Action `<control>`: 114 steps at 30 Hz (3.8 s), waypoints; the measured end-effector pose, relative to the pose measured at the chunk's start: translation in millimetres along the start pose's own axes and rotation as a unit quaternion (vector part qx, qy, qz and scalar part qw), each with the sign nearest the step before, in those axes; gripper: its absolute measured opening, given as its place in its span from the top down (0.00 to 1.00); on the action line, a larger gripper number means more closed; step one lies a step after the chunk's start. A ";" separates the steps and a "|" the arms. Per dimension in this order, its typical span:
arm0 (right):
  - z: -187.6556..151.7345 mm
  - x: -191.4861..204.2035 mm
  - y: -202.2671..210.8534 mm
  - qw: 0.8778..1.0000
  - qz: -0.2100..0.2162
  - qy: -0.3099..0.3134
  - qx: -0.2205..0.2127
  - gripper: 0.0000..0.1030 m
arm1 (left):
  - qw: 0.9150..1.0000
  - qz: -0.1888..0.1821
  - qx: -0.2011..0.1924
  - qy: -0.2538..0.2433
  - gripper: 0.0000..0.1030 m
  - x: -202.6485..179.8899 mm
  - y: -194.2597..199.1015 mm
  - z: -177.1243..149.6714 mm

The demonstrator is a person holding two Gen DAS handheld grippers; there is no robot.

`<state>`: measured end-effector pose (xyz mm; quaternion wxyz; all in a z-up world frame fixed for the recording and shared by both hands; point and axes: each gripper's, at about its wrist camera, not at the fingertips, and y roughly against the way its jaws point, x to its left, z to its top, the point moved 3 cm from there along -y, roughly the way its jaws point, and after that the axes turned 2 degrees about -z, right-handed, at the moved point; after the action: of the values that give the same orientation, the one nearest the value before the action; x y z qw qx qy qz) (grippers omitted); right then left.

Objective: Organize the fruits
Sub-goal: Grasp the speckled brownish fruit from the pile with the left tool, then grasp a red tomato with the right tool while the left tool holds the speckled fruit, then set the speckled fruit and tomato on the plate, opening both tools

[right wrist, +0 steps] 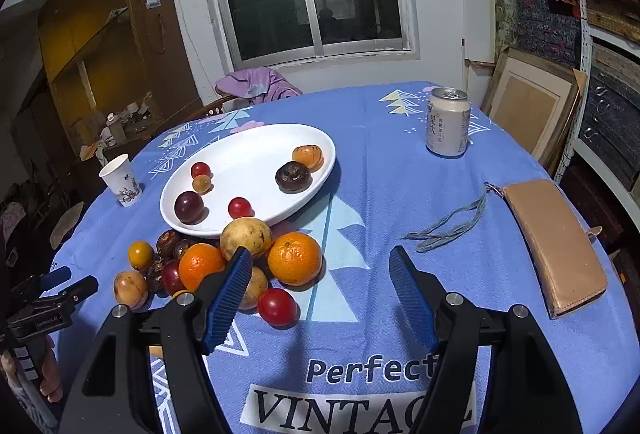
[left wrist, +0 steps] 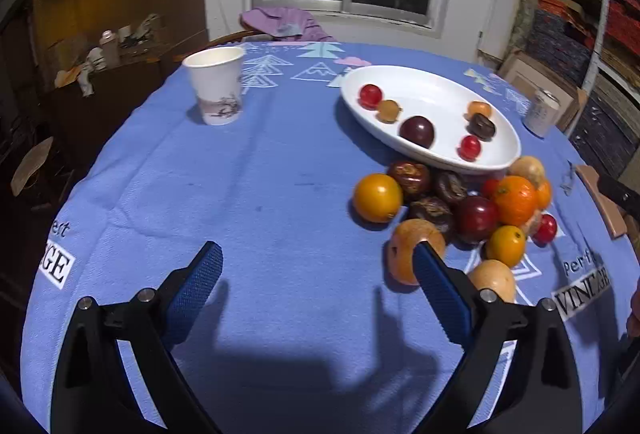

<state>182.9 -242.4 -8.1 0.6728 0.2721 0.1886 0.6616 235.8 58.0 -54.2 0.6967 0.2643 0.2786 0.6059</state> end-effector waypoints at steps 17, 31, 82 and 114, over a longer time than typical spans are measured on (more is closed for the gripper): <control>-1.2 0.0 -2.3 1.000 -0.004 0.004 0.001 0.30 | 0.987 -0.028 -0.011 -0.158 0.33 -86.0 -23.6 -11.4; -4.4 1.4 -8.4 1.000 -0.006 0.007 0.013 0.30 | 0.989 -0.105 0.045 -0.094 0.56 -72.2 -45.8 -8.0; -41.8 38.7 -48.2 0.993 -0.001 0.083 0.079 0.72 | 0.999 -0.033 0.024 0.019 0.58 -4.9 -25.7 5.7; 85.9 85.3 -181.0 0.983 0.059 0.117 0.131 0.68 | 0.995 -0.042 0.082 -0.030 0.45 -87.2 -179.4 177.1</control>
<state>382.7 -163.4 -43.4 0.5644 0.2893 0.3346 0.6970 476.7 -56.5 -50.1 0.7056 0.3264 0.3174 0.5431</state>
